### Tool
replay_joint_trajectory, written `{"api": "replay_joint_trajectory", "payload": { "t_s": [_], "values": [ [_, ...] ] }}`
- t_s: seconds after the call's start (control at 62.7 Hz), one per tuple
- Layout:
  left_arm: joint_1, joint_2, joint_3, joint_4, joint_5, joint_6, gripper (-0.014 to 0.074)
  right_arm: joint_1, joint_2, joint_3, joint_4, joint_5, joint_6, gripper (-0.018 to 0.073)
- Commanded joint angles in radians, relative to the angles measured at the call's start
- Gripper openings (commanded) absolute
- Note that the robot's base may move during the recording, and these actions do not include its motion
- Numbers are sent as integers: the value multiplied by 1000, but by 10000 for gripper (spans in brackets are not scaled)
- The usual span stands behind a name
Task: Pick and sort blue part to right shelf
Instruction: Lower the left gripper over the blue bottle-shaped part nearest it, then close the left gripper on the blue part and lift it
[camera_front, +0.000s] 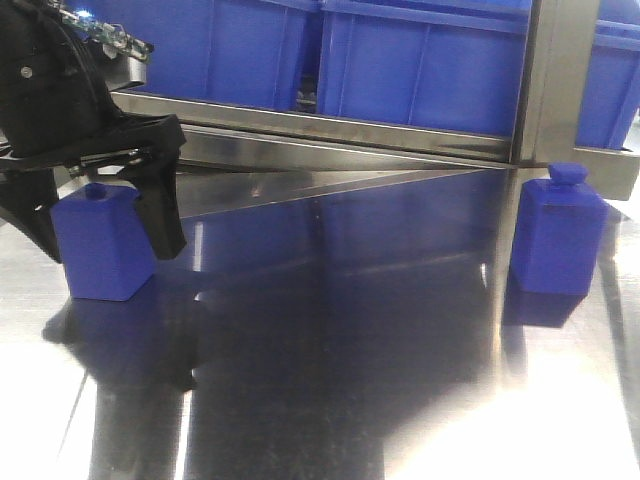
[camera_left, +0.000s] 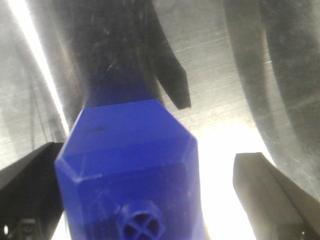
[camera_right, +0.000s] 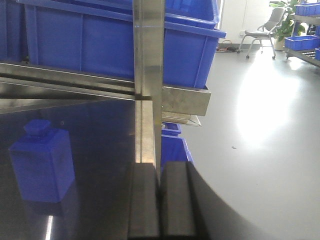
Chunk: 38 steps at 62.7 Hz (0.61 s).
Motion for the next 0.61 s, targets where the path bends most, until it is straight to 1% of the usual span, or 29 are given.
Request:
{"api": "replay_joint_trajectory", "payload": {
  "t_s": [0.0, 0.096, 0.335, 0.415, 0.478, 0.59],
  "values": [
    [-6, -44, -33, -15, -5, -12, 633, 1, -21, -23, -9, -98, -7, 32],
    [-6, -44, -33, -15, -1, -12, 578, 1, -21, -23, -9, -98, -7, 32],
    [-6, -44, -33, -15, 7, -12, 381, 1, -21, -23, -9, -99, -7, 32],
    [-6, -44, -33, -15, 7, -12, 333, 1, -21, -23, -9, -99, -7, 32],
    [-6, -44, -33, -15, 12, -12, 311, 1, -21, -23, -9, -99, -7, 32],
    [-6, -44, -33, -15, 23, -12, 299, 1, -21, -23, -9, -99, -7, 32]
  ]
}}
